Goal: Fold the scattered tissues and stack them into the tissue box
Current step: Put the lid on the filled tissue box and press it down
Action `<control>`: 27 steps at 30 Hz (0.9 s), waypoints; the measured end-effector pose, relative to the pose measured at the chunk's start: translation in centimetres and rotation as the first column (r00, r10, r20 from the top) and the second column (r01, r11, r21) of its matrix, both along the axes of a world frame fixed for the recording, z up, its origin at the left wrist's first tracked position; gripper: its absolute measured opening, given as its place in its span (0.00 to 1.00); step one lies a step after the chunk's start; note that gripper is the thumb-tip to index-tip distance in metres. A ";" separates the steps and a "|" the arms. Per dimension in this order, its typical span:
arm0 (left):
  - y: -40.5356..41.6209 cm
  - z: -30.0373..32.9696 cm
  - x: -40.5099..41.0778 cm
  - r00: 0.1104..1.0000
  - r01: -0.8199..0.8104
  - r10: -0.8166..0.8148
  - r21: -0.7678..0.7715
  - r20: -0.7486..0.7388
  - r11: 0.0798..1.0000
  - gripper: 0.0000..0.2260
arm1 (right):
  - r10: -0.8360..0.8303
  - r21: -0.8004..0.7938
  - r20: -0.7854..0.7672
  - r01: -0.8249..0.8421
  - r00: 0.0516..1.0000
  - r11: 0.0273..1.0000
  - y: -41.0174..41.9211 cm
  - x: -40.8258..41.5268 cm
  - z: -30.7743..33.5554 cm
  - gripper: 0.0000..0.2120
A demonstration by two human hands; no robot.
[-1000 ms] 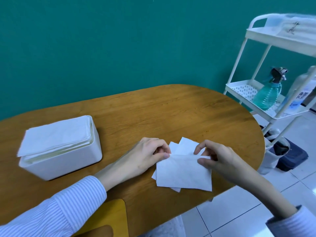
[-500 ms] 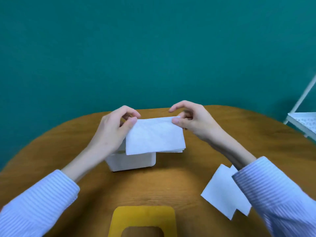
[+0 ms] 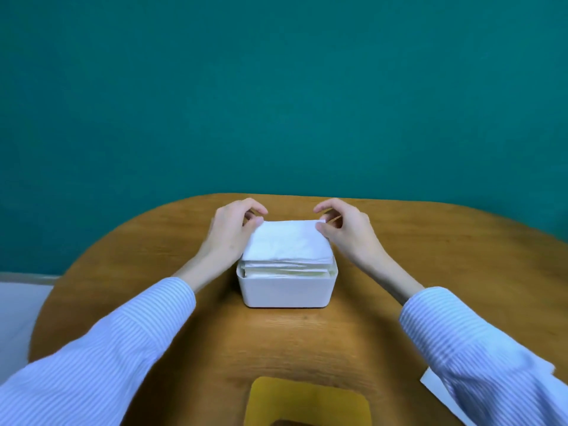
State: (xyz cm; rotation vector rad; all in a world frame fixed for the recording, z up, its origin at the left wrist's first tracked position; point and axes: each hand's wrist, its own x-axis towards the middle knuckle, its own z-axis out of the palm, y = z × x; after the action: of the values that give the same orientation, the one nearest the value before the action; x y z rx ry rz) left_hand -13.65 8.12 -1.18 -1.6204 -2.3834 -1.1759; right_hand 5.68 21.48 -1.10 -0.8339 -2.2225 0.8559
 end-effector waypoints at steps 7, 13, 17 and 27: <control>-3.6 -0.5 3.2 0.941 0.156 -0.180 -0.104 -0.287 0.982 0.18 | 0.128 0.447 0.267 -0.240 0.955 0.862 -2.9 3.2 -0.9 0.14; -2.8 -2.5 3.3 0.927 0.112 -0.257 -0.452 -0.274 0.885 0.25 | 0.022 0.426 0.572 -0.320 0.820 0.846 -2.9 1.1 -2.5 0.21; -2.2 -3.3 3.0 0.926 0.111 -0.279 -0.525 -0.253 0.844 0.24 | -0.006 0.392 0.626 -0.307 0.780 0.867 -3.4 1.3 -3.0 0.22; -1.8 -1.2 3.8 0.923 0.101 -0.318 -0.659 -0.217 0.745 0.24 | -0.003 0.339 0.664 -0.298 0.748 0.892 -4.1 1.3 -1.9 0.22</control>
State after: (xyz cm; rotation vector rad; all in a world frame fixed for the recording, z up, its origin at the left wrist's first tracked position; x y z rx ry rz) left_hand -9.84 6.31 -2.38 -2.0967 -2.5595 -0.0235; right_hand 7.00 17.41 -2.95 -0.8133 -2.9736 0.0843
